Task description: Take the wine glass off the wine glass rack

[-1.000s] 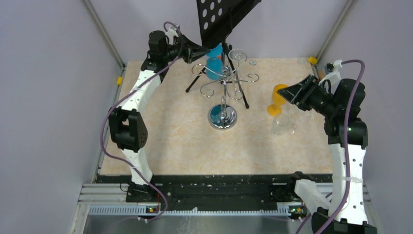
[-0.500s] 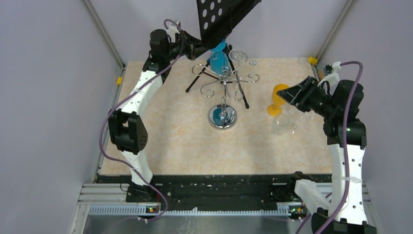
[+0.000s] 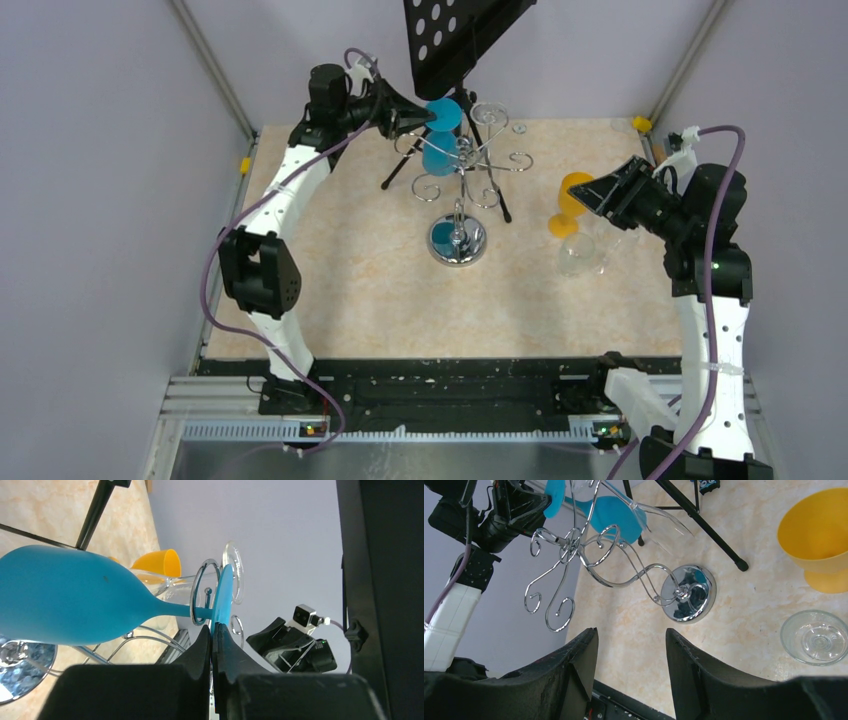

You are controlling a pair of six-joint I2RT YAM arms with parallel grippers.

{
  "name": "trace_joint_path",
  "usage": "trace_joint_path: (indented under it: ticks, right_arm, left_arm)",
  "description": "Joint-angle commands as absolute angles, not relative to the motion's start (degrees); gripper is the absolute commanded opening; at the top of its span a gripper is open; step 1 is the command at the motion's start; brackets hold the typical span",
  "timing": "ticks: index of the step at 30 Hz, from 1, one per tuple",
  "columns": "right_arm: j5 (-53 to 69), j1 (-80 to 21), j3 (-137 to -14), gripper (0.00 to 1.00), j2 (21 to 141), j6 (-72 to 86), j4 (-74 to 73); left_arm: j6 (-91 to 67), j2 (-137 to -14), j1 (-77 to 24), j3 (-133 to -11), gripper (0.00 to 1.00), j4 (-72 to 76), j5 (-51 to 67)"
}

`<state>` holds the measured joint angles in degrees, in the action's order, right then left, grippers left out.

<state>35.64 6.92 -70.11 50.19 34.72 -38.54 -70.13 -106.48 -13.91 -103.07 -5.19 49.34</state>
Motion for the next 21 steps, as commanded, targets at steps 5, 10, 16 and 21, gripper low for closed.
trace_joint_path:
  ticks: [5,10,16,21]
  right_arm:
    - [35.4,6.9,-70.2,0.53,49.1,34.7,-37.1]
    - [35.5,6.9,-70.2,0.53,48.9,35.0,-37.2]
    - [35.6,6.9,-69.8,0.53,48.7,35.3,-37.1]
    - [35.6,6.9,-69.7,0.53,48.3,35.2,-37.5]
  left_arm:
    - [-63.0,-101.3,-13.2,-105.6,0.0,-9.4,53.9]
    - [-64.1,-101.4,-13.0,-106.3,0.0,-7.9,52.5]
    - [-71.7,-103.6,-13.0,-107.1,0.0,2.2,49.2]
    - [-73.0,-105.5,-13.4,-109.1,0.0,5.0,48.5]
